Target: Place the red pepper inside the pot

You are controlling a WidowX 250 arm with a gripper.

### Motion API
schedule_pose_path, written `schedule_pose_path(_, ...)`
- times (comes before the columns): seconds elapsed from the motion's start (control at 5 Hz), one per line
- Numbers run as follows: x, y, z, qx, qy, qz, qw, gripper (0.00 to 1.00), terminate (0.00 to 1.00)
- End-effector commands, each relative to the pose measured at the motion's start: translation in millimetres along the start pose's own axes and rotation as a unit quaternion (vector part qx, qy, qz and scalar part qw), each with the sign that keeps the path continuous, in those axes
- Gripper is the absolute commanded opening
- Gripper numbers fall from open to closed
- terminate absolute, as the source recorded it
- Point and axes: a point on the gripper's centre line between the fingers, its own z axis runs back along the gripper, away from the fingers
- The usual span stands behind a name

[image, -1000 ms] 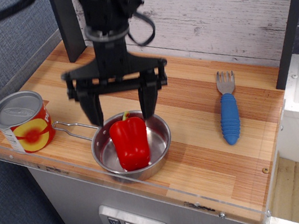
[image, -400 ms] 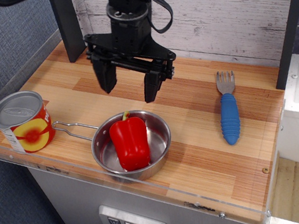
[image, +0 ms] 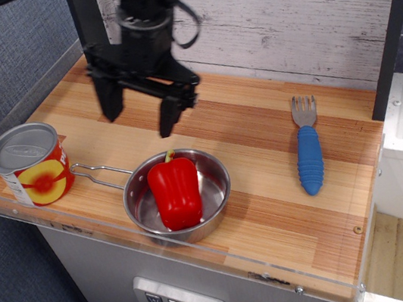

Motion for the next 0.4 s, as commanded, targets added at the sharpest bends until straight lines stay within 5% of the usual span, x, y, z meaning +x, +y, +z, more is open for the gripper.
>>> schedule_pose_path(0.0,3.7,56.1,13.5,0.012,-0.015,0.099,0.9949,1.00,0.00)
schedule_pose_path(0.2,13.8,69.3,19.6,0.014,-0.020,0.132,0.9909,1.00,1.00)
